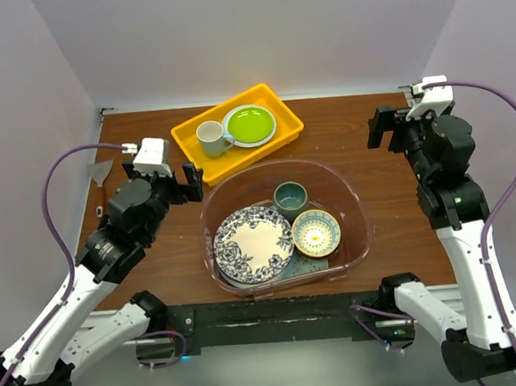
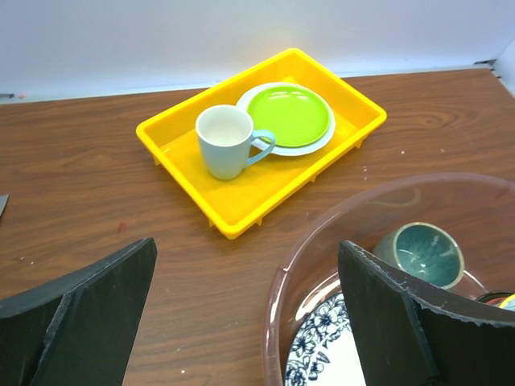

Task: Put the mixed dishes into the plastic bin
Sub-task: Reset both arms

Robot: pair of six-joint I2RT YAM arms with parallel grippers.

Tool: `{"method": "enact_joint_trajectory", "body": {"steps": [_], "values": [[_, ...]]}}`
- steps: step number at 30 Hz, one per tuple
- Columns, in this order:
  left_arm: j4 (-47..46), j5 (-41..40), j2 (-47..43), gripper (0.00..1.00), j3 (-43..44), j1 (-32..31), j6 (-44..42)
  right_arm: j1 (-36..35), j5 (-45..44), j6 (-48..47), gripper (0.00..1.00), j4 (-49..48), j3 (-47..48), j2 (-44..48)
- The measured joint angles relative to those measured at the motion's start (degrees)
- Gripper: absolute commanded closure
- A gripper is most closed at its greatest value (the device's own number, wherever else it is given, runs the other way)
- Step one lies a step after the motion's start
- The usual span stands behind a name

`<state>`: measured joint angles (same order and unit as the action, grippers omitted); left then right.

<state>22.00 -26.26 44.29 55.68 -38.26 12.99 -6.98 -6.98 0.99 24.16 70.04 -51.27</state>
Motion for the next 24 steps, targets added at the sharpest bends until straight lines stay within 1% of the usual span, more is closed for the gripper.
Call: {"method": "enact_joint_trajectory", "body": {"steps": [14,24], "values": [[1.4,2.1,-2.2,0.0,1.2,0.0,1.0,0.0,1.9,-1.6,0.01,0.0,0.0,0.1],[3.3,2.3,-4.1,0.0,1.2,0.0,1.0,0.0,-1.1,-0.4,0.01,0.0,-0.3,1.9]]}}
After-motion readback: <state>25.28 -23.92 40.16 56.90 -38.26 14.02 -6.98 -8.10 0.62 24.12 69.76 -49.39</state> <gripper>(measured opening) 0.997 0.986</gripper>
